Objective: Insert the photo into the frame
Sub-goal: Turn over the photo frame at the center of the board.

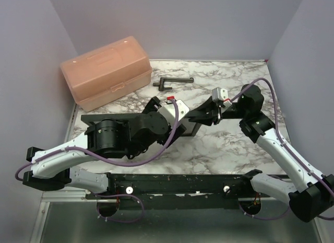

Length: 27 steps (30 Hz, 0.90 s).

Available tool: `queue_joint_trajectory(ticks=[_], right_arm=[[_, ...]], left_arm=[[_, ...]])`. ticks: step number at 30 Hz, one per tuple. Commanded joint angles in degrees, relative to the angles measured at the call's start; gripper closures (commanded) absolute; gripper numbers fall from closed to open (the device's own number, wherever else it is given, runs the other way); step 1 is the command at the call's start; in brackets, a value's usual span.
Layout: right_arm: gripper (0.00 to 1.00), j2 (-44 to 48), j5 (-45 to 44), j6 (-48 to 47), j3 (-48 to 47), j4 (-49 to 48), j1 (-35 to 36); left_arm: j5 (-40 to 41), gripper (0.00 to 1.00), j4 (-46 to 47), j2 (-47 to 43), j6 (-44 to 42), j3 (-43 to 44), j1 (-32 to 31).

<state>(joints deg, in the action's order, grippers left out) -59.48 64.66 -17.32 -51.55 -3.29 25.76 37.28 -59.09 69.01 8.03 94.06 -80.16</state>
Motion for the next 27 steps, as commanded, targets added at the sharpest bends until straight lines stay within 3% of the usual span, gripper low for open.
queue_joint_trajectory(ticks=[1,8,13,20,27], right_arm=[[1.0,-0.9,-1.3,7.9,-6.4,4.4,-0.4],[1.0,-4.7,-3.5,11.4,-13.1,13.4,-0.5],[1.0,-8.9,-2.2,16.7,-16.3,17.4,-2.3],[1.0,-18.6,12.7,30.9,-16.6,17.7,-13.9],[0.99,-21.0,1.4,32.9,-9.3,18.8,-17.1]], left_arm=[[-1.8,0.19,3.6,-1.6,0.4,3.8,1.5],[-13.0,0.17,5.3,-2.6,4.6,5.8,8.0],[-23.3,0.17,7.8,-4.5,9.4,2.7,15.1],[-30.3,0.17,9.3,-6.4,14.0,-3.4,20.3],[-35.0,0.17,11.1,-6.6,17.8,-9.7,23.3]])
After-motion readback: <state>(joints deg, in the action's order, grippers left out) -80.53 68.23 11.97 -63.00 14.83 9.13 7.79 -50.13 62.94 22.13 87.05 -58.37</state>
